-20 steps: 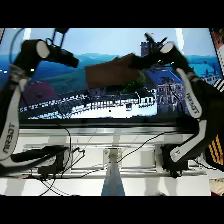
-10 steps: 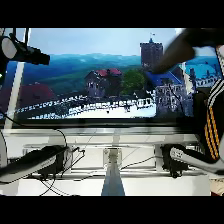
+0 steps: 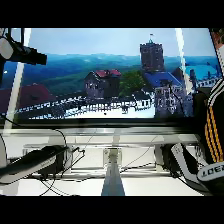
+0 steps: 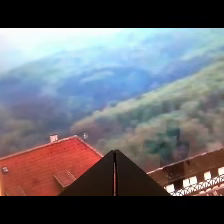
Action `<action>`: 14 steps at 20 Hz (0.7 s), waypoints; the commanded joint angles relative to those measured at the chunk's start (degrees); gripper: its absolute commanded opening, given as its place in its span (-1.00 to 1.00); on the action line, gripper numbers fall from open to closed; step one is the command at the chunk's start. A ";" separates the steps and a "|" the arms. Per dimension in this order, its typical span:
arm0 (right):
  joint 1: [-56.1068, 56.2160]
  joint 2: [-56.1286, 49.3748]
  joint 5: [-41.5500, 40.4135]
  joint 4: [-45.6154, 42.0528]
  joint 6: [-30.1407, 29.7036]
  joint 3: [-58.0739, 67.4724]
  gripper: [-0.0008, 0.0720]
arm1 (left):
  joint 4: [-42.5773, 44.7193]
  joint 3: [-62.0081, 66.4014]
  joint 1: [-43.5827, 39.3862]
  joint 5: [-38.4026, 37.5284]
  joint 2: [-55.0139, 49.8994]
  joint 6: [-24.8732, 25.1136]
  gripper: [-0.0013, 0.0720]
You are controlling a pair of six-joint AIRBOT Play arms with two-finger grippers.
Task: Fold the clothes and pants, and hang the long-sleeved shirts on hangers.
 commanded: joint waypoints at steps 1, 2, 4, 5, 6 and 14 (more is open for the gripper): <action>-13.29 1.64 8.31 -2.05 1.53 0.00 -0.94 | 0.04 0.02 0.02 0.00 0.02 0.00 -0.93; -14.80 1.64 9.44 -1.79 1.53 0.02 -0.94 | 0.04 0.02 0.02 -0.02 0.02 0.00 -0.93; -15.28 1.64 8.41 -1.40 1.57 0.02 -0.77 | 0.04 0.02 0.02 -0.02 0.02 0.00 -0.93; -15.28 1.64 7.45 -0.98 2.16 0.02 -0.17 | 0.04 0.02 0.02 -0.02 0.02 0.00 -0.93; -15.28 1.64 6.97 -0.85 3.19 0.02 0.56 | 0.04 0.02 0.02 -0.02 0.02 -0.02 -0.93; -10.14 -0.33 4.31 25.75 -2.49 -0.46 0.74 | 0.04 0.02 0.02 0.00 0.02 0.00 -0.93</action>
